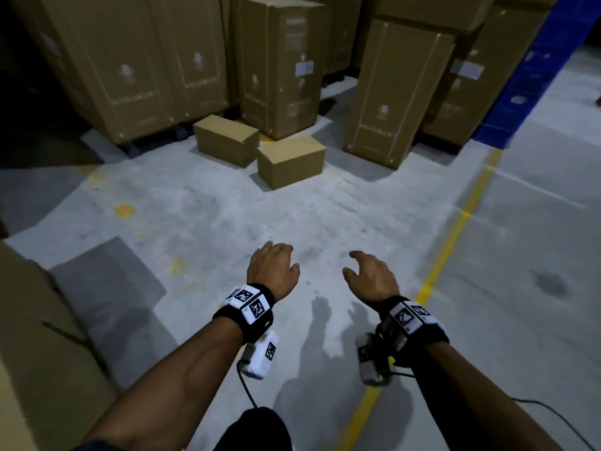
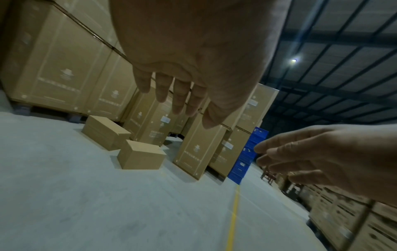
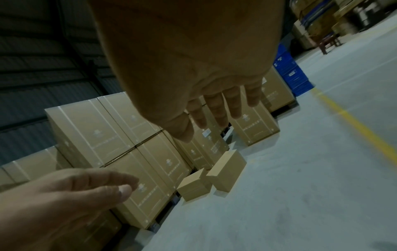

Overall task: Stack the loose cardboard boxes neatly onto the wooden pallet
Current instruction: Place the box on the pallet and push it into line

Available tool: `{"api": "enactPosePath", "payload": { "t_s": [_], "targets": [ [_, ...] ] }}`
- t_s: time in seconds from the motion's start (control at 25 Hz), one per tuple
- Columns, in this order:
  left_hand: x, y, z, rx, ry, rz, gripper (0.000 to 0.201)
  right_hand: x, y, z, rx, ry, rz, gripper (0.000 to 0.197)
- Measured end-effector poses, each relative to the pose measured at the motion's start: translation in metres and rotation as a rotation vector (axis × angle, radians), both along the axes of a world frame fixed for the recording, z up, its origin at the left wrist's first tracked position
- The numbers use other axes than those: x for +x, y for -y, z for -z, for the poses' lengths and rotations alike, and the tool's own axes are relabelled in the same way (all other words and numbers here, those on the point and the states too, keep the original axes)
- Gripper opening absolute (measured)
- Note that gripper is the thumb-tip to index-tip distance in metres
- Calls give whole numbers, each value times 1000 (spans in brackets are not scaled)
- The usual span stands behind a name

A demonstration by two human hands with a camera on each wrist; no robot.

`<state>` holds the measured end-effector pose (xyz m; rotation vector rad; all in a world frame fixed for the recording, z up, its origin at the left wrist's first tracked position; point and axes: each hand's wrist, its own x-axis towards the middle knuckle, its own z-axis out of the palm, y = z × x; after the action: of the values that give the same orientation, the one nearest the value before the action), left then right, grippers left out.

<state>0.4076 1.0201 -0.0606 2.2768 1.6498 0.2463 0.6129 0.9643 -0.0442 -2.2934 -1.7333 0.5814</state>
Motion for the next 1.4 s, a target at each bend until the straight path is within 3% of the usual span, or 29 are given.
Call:
{"api": "enactPosePath", "payload": {
  "t_s": [0.32, 0.6, 0.92, 1.12, 1.24, 1.4],
  "targets": [
    [47, -275, 53, -65, 38, -104, 46, 61, -279, 42, -69, 10, -57, 53],
    [74, -498, 21, -39, 31, -119, 47, 86, -503, 32, -78, -42, -28, 52],
    [105, -775, 49, -57, -24, -160, 43, 114, -799, 81, -65, -106, -42, 53],
    [127, -959, 18, -30, -1, -122, 44, 137, -991, 59, -58, -112, -67, 54],
    [132, -1052, 8, -41, -10, -107, 40, 144, -1079, 46, -72, -88, -41, 53],
    [139, -1174, 31, -99, -14, -28, 49, 151, -1175, 66, -90, -185, 78, 56]
  ]
}}
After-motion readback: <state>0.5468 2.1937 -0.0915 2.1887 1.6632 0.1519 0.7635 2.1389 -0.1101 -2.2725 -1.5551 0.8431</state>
